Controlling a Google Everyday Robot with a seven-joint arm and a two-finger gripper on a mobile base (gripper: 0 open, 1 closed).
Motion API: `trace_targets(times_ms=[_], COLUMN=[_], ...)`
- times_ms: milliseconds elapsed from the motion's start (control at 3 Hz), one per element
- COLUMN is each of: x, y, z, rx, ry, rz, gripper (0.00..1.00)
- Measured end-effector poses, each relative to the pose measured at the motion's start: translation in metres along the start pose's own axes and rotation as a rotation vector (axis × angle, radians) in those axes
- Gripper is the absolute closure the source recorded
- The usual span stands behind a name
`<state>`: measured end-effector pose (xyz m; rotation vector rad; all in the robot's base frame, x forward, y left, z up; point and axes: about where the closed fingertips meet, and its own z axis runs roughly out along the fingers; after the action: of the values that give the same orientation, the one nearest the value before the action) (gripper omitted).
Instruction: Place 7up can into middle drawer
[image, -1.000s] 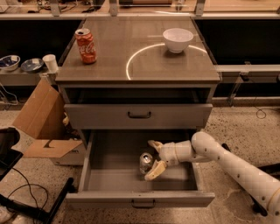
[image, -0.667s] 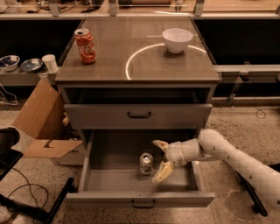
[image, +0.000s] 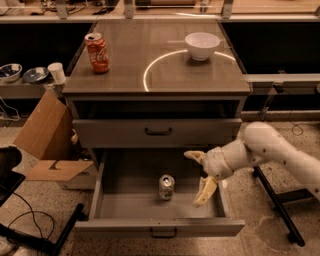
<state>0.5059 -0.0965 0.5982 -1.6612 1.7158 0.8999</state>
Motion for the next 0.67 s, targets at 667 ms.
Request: trace_targets(times_ms=[667], x=[-0.071], y=[0.014], z=[-0.074], rx=[-0.069], ry=[0.221], rz=[0.019], gripper=[0.00])
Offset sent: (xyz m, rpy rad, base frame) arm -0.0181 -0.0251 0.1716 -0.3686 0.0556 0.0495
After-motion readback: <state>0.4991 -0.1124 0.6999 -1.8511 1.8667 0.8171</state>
